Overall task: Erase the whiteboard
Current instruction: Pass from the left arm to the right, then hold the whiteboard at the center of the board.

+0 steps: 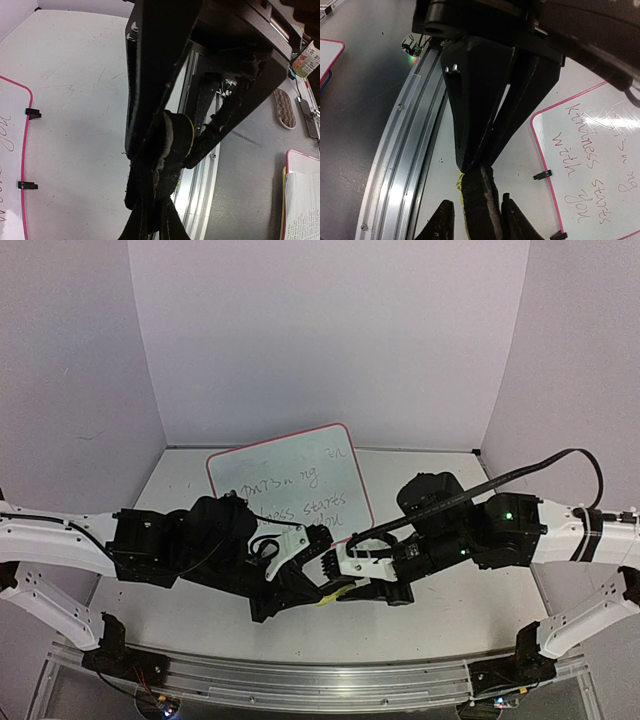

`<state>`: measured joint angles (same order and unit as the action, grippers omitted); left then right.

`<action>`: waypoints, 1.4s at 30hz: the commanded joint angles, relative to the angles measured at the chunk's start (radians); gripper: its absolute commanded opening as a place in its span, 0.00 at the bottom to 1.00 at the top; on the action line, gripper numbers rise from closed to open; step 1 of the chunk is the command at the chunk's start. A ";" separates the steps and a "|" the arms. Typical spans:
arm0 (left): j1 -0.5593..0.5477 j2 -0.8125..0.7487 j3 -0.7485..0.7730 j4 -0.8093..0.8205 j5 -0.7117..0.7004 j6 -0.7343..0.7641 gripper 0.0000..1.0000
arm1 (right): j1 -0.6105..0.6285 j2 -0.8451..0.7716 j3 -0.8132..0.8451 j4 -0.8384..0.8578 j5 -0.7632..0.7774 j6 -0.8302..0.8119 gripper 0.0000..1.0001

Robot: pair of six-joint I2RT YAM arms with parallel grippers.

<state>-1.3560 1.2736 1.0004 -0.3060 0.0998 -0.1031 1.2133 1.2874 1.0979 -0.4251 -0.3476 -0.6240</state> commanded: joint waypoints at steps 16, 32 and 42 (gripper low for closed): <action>0.166 -0.299 -0.078 0.137 -0.278 -0.113 0.98 | -0.012 -0.050 -0.005 0.131 0.363 0.260 0.00; 0.936 -0.151 -0.090 0.240 0.058 -0.375 1.00 | -0.474 0.329 0.345 0.173 0.296 1.056 0.00; 1.076 -0.033 -0.106 0.455 0.285 -0.440 1.00 | -0.490 0.350 0.357 0.221 0.267 1.072 0.00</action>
<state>-0.3168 1.2194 0.8895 -0.0332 0.2051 -0.4911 0.7269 1.6497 1.4124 -0.2663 -0.0659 0.4284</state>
